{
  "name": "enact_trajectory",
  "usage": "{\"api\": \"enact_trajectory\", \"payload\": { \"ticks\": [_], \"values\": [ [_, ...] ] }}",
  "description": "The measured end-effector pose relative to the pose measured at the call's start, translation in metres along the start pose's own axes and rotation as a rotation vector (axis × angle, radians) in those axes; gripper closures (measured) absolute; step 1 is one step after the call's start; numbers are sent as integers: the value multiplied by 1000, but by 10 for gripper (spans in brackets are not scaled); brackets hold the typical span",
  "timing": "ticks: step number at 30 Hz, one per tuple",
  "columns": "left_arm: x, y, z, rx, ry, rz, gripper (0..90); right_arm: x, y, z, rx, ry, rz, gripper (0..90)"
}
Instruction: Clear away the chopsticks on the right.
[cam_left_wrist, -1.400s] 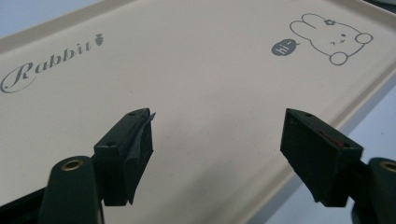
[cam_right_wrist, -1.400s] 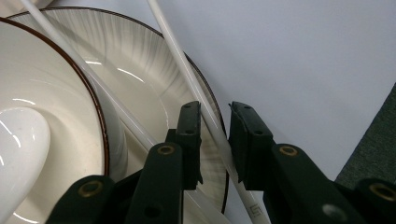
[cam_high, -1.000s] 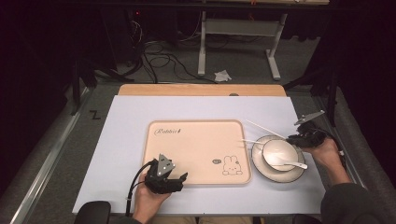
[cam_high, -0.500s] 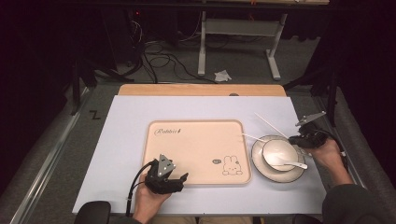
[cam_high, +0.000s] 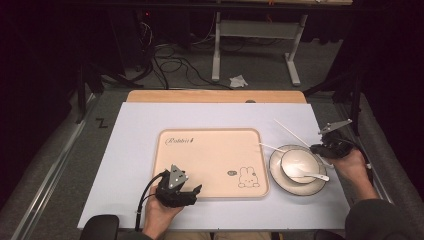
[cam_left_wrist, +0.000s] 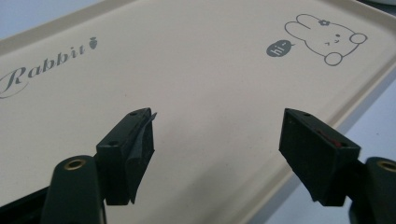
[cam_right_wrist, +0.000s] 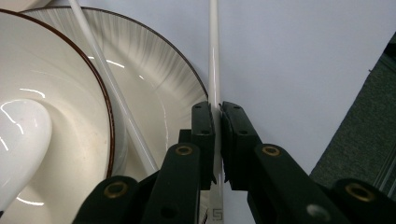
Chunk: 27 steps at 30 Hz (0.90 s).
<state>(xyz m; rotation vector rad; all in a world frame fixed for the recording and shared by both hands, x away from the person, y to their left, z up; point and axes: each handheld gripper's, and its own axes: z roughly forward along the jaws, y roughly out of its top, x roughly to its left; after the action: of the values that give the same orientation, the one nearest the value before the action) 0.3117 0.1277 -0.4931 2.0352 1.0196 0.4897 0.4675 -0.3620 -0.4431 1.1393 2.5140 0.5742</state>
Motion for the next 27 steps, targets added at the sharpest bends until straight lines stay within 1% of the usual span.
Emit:
{"api": "enact_trajectory", "payload": {
  "ticks": [2,6,7,8,12,14,16,17,19,20,21,22,23,24,25,27],
  "values": [
    [0,0,0,-2,-1,5,279,0,0,-1,-9,1,-6,860],
    [-1,2,1,-5,-8,18,287,2,-1,-13,-46,-7,26,860],
    [-1,2,1,-5,-8,18,288,2,-1,-13,-46,-7,26,860],
    [-1,3,2,-12,-11,19,289,3,-2,-18,-65,-8,45,859],
    [0,4,5,-20,-26,39,279,8,-5,-27,-78,-18,51,860],
    [-1,5,5,-42,-32,59,270,11,-6,-32,-89,-23,62,860],
    [-1,6,6,-44,-38,67,271,12,-7,-34,-96,-25,63,860],
    [-1,7,7,-47,-47,66,273,16,-8,-39,-105,-24,69,860],
    [0,8,8,-45,-52,61,273,18,-9,-40,-104,-27,70,860],
    [0,8,10,-35,-56,54,273,20,-9,-42,-109,-30,72,860],
    [1,10,12,-14,-59,36,268,24,-11,-47,-120,-25,77,860],
    [2,11,14,-4,-64,24,266,26,-11,-49,-121,-23,79,860],
    [2,11,14,-4,-64,24,266,26,-11,-49,-121,-23,79,860],
    [4,12,17,15,-75,12,266,30,-13,-53,-131,-29,86,860],
    [4,13,18,22,-72,11,265,32,-14,-56,-136,-33,93,860],
    [4,15,19,24,-79,10,263,35,-16,-59,-146,-30,105,860]
  ]
}}
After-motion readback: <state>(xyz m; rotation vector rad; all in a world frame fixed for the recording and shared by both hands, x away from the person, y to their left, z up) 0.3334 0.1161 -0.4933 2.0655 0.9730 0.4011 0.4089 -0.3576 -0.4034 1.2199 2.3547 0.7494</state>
